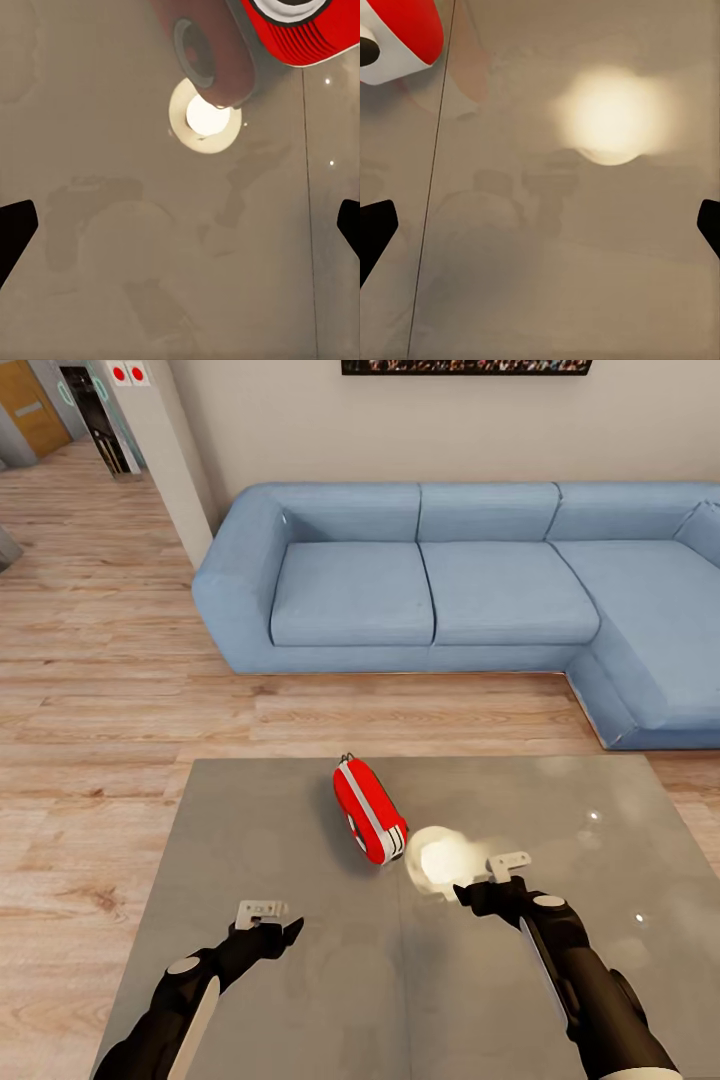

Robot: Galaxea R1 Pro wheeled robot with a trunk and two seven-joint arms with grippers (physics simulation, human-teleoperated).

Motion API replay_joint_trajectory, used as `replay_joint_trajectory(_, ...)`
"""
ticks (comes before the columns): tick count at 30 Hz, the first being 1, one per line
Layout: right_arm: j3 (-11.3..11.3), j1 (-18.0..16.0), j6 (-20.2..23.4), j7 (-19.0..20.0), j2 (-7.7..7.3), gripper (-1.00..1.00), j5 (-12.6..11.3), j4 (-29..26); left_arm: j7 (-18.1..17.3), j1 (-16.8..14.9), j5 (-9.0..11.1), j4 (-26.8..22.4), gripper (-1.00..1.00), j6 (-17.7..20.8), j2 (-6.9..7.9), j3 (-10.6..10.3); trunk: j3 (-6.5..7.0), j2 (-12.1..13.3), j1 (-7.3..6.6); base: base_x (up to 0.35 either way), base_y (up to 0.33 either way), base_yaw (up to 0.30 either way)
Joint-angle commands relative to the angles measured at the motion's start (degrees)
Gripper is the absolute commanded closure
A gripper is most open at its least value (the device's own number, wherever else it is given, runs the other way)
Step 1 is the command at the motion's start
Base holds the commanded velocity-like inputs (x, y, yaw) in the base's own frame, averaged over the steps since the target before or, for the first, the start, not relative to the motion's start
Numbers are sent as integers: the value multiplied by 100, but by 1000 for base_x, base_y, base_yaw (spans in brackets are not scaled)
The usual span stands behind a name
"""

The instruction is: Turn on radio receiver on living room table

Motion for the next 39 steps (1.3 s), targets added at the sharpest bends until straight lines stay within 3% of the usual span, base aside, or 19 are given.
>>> replay_joint_trajectory(1,0,0,1,0,0,-100,0,0,0,0,2,2,-100,0,0,0,0,0,0,0,0,0)
replay_joint_trajectory(22,18,0,2,34,0,-100,-2,-69,0,0,7,16,-100,0,1,-3,0,0,0,0,0,0)
replay_joint_trajectory(35,21,-1,286,9,4,-100,2,-99,0,0,16,22,-100,0,1,-16,0,0,0,0,0,0)
replay_joint_trajectory(39,-33,-8,235,-39,24,-100,136,-140,0,0,17,25,-100,0,1,-17,0,0,0,0,0,0)
